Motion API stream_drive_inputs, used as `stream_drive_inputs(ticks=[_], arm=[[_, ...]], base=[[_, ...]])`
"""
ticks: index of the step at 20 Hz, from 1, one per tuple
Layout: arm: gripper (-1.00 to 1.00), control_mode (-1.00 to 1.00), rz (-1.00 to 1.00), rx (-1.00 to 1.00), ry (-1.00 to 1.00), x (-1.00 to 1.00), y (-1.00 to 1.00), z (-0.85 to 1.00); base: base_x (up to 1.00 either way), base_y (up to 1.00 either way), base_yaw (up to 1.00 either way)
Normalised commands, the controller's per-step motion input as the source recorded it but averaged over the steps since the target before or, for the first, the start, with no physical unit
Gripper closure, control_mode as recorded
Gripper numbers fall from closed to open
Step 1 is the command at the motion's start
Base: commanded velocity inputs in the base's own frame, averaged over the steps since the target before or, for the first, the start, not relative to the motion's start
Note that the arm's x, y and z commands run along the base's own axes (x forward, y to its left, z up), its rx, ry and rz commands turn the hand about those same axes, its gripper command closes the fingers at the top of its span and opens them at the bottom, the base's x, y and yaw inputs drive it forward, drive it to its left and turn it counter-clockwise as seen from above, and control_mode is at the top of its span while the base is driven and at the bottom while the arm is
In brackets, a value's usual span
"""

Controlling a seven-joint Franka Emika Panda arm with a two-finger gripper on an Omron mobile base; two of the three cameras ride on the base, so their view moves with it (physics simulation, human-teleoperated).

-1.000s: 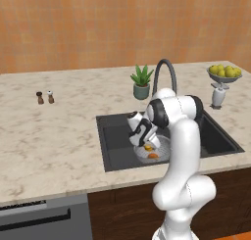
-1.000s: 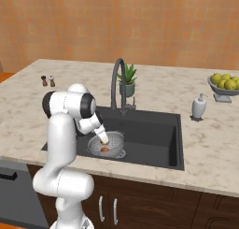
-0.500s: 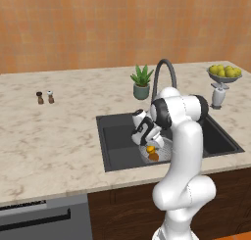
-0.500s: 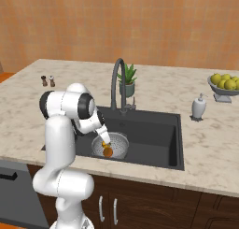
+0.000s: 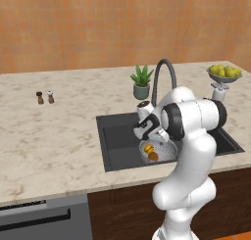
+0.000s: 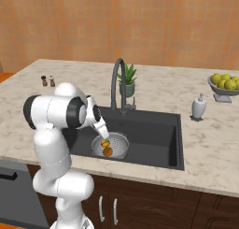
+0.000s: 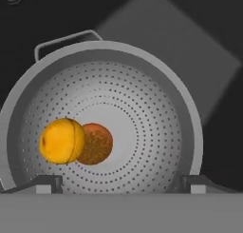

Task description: Put the colander in the sink, put the tangerine, orange in the colander, and turn on the sink faucet and pour water over the colander.

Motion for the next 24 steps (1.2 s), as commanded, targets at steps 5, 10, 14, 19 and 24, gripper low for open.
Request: stream_drive_inputs(ticks=[5, 10, 14, 19, 24], arm=[[-1.0, -1.0, 0.02, 0.05, 0.0, -0.66, 0.0, 0.87], [-1.0, -1.0, 0.13, 0.03, 0.04, -0.69, 0.0, 0.86], [-1.0, -1.0, 0.2, 0.0, 0.0, -0.85, 0.03, 0.64], [-1.0, -1.0, 0.16, 0.01, 0.0, -0.96, 0.01, 0.55], [-1.0, -1.0, 0.2, 0.07, -0.03, -0.81, -0.16, 0.55]], base=[[0.0, 0.0, 0.0], [0.0, 0.0, 0.0], [0.0, 0.0, 0.0], [0.0, 0.0, 0.0], [0.0, 0.0, 0.0]])
